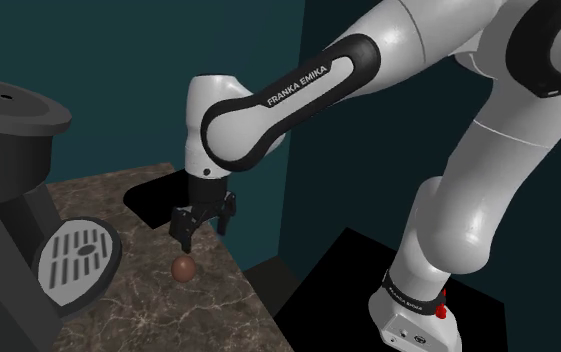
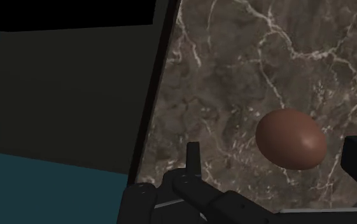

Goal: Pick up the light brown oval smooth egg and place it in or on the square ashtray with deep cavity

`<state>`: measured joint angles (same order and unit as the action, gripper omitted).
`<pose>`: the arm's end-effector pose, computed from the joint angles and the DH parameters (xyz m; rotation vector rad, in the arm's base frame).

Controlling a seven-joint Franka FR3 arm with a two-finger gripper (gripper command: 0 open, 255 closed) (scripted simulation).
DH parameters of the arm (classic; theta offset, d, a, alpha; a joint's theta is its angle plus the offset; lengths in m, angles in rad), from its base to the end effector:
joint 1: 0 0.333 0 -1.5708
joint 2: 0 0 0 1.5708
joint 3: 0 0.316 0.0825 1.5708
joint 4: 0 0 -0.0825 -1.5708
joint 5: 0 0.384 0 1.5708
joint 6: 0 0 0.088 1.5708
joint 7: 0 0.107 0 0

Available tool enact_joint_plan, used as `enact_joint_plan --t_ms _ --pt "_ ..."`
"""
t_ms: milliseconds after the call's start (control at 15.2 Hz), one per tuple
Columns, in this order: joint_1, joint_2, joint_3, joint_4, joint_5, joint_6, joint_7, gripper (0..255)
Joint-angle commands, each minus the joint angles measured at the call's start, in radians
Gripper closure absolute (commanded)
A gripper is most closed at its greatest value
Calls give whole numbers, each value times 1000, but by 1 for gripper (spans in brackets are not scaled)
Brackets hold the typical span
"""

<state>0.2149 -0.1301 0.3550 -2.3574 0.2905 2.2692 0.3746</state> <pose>0.4072 0.2706 0.3813 -2.9628 -0.0148 0.0717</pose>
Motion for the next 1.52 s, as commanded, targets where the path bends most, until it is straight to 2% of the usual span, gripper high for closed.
enact_joint_plan --t_ms 0,132,594,1122,1188,1452 --pt "10 72 17 47 1 43 20 0" --pt "17 109 25 69 1 67 30 0" --pt "30 187 36 45 -14 171 43 0" --pt "30 187 36 45 -14 171 43 0" --pt "30 187 36 45 -14 171 43 255" --pt "30 187 36 45 -14 170 43 255"
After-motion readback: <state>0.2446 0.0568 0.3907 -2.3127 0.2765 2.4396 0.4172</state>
